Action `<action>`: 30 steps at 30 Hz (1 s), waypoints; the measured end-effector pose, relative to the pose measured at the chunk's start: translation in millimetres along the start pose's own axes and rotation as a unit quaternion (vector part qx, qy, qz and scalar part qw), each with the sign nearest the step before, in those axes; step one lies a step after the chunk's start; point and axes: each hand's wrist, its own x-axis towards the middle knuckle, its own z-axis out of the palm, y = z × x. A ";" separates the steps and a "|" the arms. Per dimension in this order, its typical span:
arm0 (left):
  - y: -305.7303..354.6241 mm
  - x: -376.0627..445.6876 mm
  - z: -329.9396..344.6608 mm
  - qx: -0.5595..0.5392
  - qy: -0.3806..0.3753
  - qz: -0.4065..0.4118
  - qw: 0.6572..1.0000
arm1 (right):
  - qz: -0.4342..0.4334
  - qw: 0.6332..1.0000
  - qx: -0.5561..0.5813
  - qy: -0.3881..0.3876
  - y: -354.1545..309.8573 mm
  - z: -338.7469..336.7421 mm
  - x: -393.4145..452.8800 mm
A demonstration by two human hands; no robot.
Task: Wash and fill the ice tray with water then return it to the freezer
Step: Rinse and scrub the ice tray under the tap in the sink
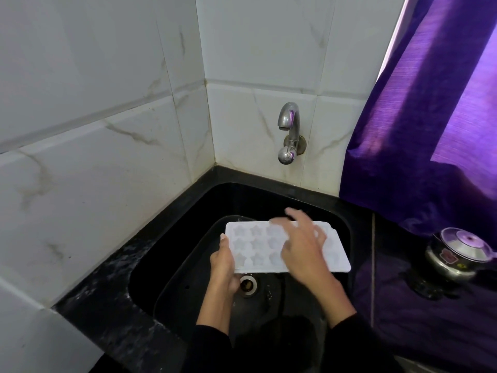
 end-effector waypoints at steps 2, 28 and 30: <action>-0.2 2.6 -3.1 -0.004 -0.006 0.002 1.000 | 0.062 0.994 0.012 0.085 23.5 -10.9 9.6; -49.9 20.9 1.4 0.107 0.021 -0.068 0.992 | 0.210 0.931 0.264 0.140 46.4 -27.7 -2.0; -54.3 21.5 2.4 0.110 0.013 -0.074 0.991 | 0.186 0.944 0.238 0.132 37.9 -28.6 -3.2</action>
